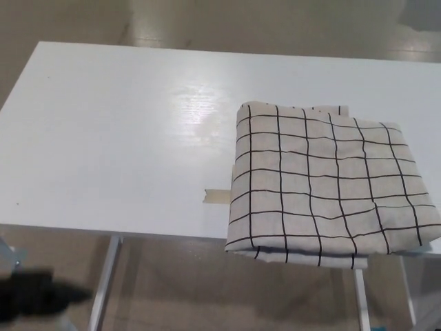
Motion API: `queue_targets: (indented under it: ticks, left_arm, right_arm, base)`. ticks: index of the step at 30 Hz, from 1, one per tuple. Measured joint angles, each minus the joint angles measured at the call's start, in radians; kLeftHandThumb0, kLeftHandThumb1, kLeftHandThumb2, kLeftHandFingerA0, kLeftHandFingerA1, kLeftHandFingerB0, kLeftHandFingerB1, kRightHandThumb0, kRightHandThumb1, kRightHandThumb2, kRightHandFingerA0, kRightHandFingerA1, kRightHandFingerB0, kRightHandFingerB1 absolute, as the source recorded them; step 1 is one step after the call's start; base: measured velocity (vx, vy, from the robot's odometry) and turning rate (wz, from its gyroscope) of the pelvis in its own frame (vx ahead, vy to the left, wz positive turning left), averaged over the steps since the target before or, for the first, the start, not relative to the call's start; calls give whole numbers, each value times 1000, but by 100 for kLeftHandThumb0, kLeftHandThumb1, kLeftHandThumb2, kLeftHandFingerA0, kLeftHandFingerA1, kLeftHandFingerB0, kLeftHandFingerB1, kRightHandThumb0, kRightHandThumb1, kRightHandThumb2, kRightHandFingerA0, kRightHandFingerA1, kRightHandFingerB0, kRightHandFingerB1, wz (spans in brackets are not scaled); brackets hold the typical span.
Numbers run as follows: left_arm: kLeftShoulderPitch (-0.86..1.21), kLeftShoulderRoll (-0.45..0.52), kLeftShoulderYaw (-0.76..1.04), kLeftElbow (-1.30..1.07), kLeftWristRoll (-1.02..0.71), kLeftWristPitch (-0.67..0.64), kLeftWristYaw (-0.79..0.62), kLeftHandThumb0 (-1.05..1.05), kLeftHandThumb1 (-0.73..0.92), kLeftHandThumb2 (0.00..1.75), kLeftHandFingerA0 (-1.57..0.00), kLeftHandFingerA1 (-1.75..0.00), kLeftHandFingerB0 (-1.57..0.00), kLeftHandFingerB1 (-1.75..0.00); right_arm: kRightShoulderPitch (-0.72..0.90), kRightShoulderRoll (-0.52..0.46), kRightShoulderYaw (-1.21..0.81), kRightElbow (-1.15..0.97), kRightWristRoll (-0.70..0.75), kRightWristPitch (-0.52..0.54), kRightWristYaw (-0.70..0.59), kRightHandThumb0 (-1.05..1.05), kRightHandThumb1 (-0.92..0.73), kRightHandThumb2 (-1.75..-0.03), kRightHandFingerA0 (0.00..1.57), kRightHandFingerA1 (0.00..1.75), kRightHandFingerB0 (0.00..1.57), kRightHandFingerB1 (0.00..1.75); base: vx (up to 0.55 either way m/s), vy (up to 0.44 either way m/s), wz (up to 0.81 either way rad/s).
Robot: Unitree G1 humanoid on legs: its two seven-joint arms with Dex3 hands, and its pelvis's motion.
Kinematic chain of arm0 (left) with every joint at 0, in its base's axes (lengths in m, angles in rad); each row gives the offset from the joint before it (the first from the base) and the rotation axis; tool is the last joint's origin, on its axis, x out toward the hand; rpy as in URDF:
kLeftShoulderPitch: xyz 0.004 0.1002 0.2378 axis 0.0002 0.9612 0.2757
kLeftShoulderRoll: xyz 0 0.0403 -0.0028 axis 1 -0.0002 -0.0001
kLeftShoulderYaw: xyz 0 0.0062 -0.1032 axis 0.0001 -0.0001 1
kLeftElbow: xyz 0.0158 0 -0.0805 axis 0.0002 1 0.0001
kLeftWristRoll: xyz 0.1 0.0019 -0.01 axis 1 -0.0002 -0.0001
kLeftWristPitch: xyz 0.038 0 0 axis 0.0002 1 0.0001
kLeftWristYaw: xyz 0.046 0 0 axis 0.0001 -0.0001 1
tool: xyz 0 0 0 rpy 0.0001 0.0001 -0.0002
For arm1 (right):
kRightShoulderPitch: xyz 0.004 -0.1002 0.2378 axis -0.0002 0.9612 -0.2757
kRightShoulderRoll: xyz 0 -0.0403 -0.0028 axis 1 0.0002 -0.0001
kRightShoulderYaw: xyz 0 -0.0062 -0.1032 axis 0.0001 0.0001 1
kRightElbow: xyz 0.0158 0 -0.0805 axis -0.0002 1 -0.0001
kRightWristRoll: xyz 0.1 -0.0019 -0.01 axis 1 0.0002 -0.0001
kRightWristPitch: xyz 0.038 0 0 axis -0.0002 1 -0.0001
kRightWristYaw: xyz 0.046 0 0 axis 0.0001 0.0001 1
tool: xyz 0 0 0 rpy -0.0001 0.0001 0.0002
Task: Use the left hand to fold a white towel with checkered patterns in half.
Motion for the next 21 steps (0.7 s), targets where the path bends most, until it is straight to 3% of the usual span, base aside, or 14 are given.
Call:
queue_targets:
  ticks: [4, 5, 6, 11, 12, 13, 14, 16, 17, 18, 19, 21]
  left_arm:
    - [72, 11, 14, 102, -57, 0, -63, -55, 40, 54, -47, -40, -47, -35]
    - [89, 15, 14, 171, -81, -3, -90, -59, 36, 61, -39, -41, -40, -38]
    - [92, 15, 13, 195, -87, -4, -96, -62, 37, 57, -32, -36, -36, -34]
    - [79, -13, 5, 405, -99, -33, -93, -56, 44, 54, -27, -33, -31, -31]
    - [72, -26, 6, 443, -100, -44, -84, -60, 39, 69, -21, -41, -26, -39]
    - [68, -33, 6, 461, -100, -48, -79, -60, 39, 69, -21, -41, -26, -39]
    - [56, -57, 7, 512, -101, -60, -63, -54, 45, 54, -24, -36, -28, -30]
    - [47, -74, 9, 548, -102, -70, -50, -54, 45, 54, -24, -36, -28, -30]
    - [34, -108, 13, 607, -102, -85, -22, -56, 46, 55, -32, -38, -34, -31]
    - [26, -132, 14, 643, -101, -96, 1, -56, 46, 55, -32, -38, -34, -31]
    - [19, -149, 14, 666, -99, -103, 20, -60, 39, 72, -31, -47, -28, -41]
    - [4, -175, 14, 703, -92, -115, 57, -59, 39, 71, -31, -46, -29, -41]
  right_arm:
    - [5, 1, -18, 2, 20, 0, 1, -21, -64, -58, 55, 59, 50, 57]
    - [10, 2, -28, 3, 30, 1, 1, -22, -64, -58, 55, 59, 51, 57]
    - [12, 3, -32, 3, 33, 1, 2, -21, -64, -58, 54, 59, 50, 57]
    - [21, 5, -48, 6, 58, 8, 6, -21, -63, -58, 53, 58, 50, 56]
    - [23, 6, -48, 7, 61, 9, 8, -21, -63, -58, 53, 58, 49, 56]
    - [24, 6, -48, 8, 61, 9, 8, -21, -63, -58, 53, 58, 49, 56]
    - [26, 11, -45, 14, 62, 9, 9, -19, -63, -58, 50, 57, 45, 54]
    - [28, 16, -44, 21, 63, 8, 10, -19, -63, -58, 50, 57, 45, 54]
    - [34, 30, -37, 40, 63, 5, 10, -24, -60, -65, 44, 59, 36, 52]
    - [39, 40, -32, 62, 62, 0, 11, -24, -60, -65, 44, 59, 36, 52]
    - [40, 46, -27, 81, 61, -3, 12, -18, -44, -90, 39, 64, 25, 57]
    - [40, 57, -19, 116, 59, -7, 12, -19, -44, -90, 39, 64, 25, 57]
  base:
    - [0, 0, 0]
    - [0, 0, 0]
    - [0, 0, 0]
    - [0, 0, 0]
    - [0, 0, 0]
    - [0, 0, 0]
    - [0, 0, 0]
    - [0, 0, 0]
    - [0, 0, 0]
    - [0, 0, 0]
    - [0, 0, 0]
    - [0, 0, 0]
